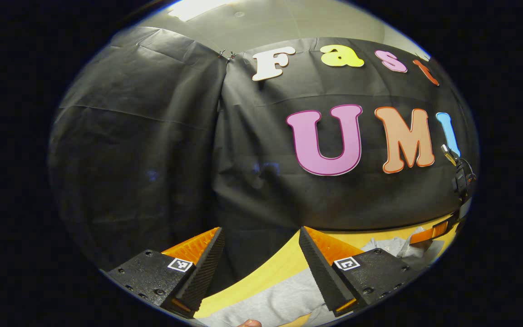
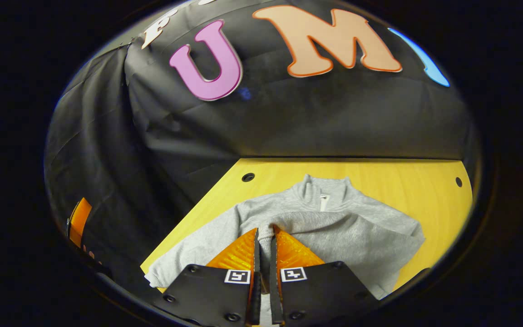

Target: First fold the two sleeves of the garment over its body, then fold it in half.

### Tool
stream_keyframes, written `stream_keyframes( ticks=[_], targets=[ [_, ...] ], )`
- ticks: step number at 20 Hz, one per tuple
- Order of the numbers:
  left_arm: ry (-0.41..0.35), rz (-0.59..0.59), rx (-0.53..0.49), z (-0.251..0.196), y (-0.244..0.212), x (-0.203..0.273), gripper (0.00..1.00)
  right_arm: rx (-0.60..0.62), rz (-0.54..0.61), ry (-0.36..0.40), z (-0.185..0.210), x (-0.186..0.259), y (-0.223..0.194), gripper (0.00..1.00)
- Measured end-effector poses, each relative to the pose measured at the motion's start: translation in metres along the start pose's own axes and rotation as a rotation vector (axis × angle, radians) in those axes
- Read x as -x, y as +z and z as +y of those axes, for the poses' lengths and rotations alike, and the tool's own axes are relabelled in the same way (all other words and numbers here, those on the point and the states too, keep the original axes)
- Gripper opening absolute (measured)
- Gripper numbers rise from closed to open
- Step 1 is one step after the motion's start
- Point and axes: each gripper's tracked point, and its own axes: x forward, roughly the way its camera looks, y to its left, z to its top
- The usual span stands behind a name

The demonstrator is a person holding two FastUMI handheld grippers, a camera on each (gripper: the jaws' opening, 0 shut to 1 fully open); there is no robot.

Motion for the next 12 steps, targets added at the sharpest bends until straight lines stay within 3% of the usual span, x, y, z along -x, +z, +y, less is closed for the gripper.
stream_keyframes(
  ticks=[7,10,11,12],
  targets=[
    [0.030,0.060,-0.038,0.048,-0.035,-0.012,0.97,0.004,0.160,-0.017,0.034,-0.077,-0.056,0.12],
    [0.030,0.099,-0.051,0.055,-0.053,-0.012,0.97,-0.032,0.218,-0.025,0.034,-0.090,-0.071,0.15],
    [0.031,0.112,-0.054,0.056,-0.058,-0.013,0.97,-0.046,0.229,-0.026,0.036,-0.087,-0.070,0.09],
    [0.027,0.124,-0.052,0.056,-0.064,-0.012,1.00,-0.065,0.224,-0.010,0.043,-0.086,-0.067,0.12]
  ],
)
